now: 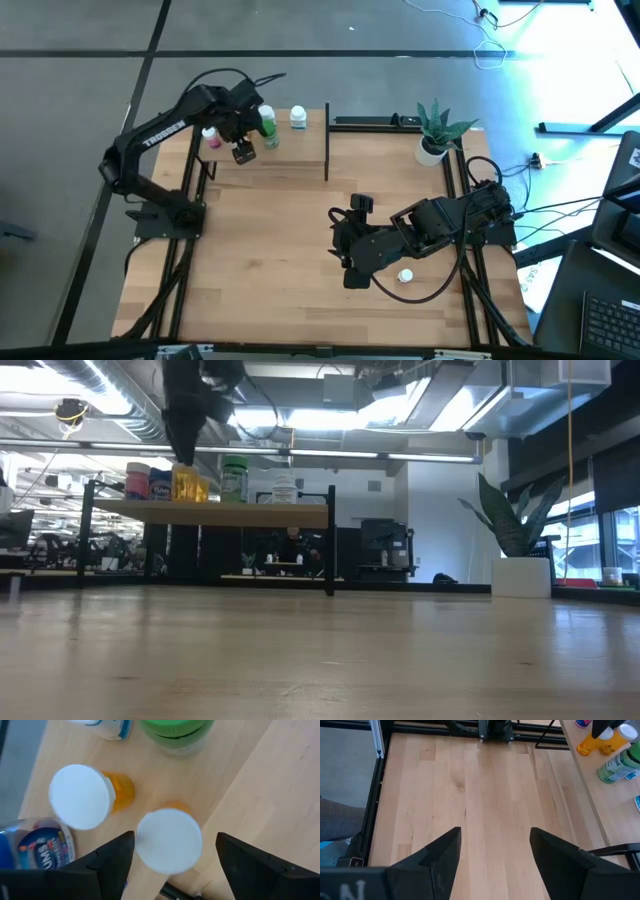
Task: Pick and place medicine bottles onto shelf by color
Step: Put the orange pill bottle on the shelf, then put the white and black pill bottle on the shelf
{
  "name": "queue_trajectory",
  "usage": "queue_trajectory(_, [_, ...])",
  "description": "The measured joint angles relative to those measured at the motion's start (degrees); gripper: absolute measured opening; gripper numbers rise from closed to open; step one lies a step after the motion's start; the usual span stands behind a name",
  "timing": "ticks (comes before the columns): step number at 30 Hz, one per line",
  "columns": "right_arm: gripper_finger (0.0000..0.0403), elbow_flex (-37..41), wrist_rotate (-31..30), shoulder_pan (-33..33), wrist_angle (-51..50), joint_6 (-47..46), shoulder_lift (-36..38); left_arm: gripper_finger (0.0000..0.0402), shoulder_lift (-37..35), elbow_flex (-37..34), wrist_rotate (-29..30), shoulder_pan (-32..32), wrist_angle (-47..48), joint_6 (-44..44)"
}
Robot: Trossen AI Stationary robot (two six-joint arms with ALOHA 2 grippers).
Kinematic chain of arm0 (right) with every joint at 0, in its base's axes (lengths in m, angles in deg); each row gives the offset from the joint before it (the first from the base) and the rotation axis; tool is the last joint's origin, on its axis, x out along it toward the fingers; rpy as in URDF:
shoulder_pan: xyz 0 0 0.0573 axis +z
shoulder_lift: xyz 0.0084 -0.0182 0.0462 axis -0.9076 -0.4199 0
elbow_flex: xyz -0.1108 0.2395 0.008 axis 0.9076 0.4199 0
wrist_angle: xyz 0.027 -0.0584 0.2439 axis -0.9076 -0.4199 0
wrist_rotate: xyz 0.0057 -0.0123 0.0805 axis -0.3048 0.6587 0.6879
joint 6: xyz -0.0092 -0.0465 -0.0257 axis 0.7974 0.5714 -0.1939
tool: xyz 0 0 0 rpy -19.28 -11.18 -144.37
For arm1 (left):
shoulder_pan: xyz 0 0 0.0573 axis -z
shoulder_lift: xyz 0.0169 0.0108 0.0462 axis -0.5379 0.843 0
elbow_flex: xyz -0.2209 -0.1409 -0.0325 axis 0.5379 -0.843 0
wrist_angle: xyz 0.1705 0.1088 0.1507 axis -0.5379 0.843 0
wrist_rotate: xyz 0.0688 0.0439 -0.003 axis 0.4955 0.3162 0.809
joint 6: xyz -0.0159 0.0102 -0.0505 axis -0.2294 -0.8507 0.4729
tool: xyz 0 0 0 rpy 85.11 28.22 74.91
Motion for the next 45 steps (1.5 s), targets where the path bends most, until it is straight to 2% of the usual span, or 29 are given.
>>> queue_trajectory(4, [0.0239,0.0,0.0,0.0,0.0,0.0,0.0,0.0275,-2.5,0.0,1.5,1.8,0.1,0.0])
queue_trajectory(10, [0.0239,0.0,0.0,0.0,0.0,0.0,0.0,0.0275,-6.3,0.0,6.6,4.9,-1.1,-0.1])
queue_trajectory(14, [0.0239,0.0,0.0,0.0,0.0,0.0,0.0,0.0275,-8.4,0.0,7.4,8.4,-1.9,-0.1])
queue_trajectory(21, [0.0239,0.0,0.0,0.0,0.0,0.0,0.0,0.0275,-10.5,0.1,5.0,20.7,-2.1,-1.0])
queue_trajectory(26, [0.0239,0.0,0.0,0.0,0.0,0.0,0.0,0.0275,-10.7,-0.3,3.9,29.8,-2.8,1.9])
queue_trajectory(33, [0.0239,0.0,0.0,0.0,0.0,0.0,0.0,0.0275,-10.7,-6.9,4.0,38.8,-4.6,7.0])
queue_trajectory(38, [0.0239,0.0,0.0,0.0,0.0,0.0,0.0,0.0275,-10.7,-11.1,4.0,45.2,-5.5,14.2])
queue_trajectory(42, [0.0239,0.0,0.0,0.0,0.0,0.0,0.0,0.0275,-10.7,-12.5,4.6,50.5,-5.4,18.9])
queue_trajectory(45, [0.0239,0.0,0.0,0.0,0.1,0.0,0.0,0.0275,-10.7,-12.5,7.4,54.3,-5.4,21.6])
